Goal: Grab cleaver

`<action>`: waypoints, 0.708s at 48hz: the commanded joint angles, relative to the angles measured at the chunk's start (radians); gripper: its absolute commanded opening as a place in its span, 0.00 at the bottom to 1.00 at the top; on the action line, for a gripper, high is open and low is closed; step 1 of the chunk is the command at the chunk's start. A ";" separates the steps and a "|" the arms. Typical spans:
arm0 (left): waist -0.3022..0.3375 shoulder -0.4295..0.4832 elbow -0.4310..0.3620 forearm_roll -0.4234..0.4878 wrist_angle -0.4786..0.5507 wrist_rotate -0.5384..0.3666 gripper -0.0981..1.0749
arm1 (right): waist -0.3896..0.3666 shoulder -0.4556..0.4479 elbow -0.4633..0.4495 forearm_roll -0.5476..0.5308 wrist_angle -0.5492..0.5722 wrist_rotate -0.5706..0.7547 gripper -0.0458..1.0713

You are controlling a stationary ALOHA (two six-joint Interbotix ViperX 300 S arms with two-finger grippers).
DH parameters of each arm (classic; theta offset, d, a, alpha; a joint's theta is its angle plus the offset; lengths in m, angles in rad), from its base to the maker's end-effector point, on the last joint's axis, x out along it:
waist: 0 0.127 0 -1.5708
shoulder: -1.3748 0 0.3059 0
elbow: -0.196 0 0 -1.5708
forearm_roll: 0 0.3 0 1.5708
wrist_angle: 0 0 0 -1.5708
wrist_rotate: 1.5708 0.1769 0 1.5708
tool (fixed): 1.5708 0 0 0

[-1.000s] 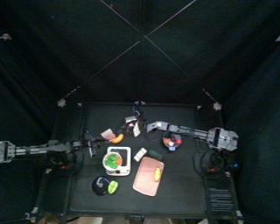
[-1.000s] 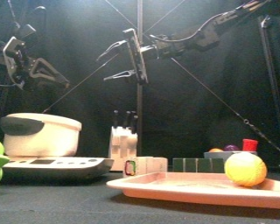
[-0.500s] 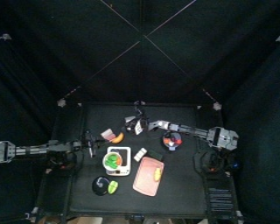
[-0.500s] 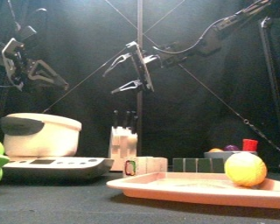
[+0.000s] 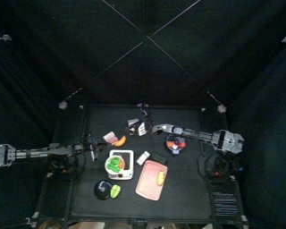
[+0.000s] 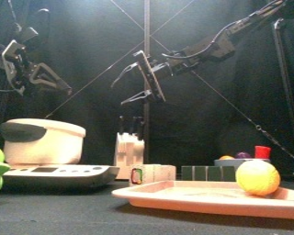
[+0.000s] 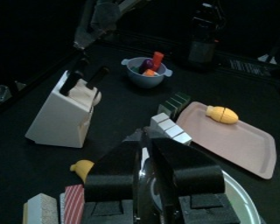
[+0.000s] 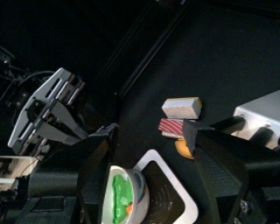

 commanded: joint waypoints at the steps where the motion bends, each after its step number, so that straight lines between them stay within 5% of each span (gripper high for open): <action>1: 0.003 0.002 -0.014 0.000 -0.005 0.000 0.55 | -0.002 -0.043 -0.015 0.015 0.037 0.000 0.87; 34: 0.003 0.002 -0.014 0.000 -0.003 0.000 0.55 | 0.112 -0.032 -0.043 0.021 0.173 -0.012 0.87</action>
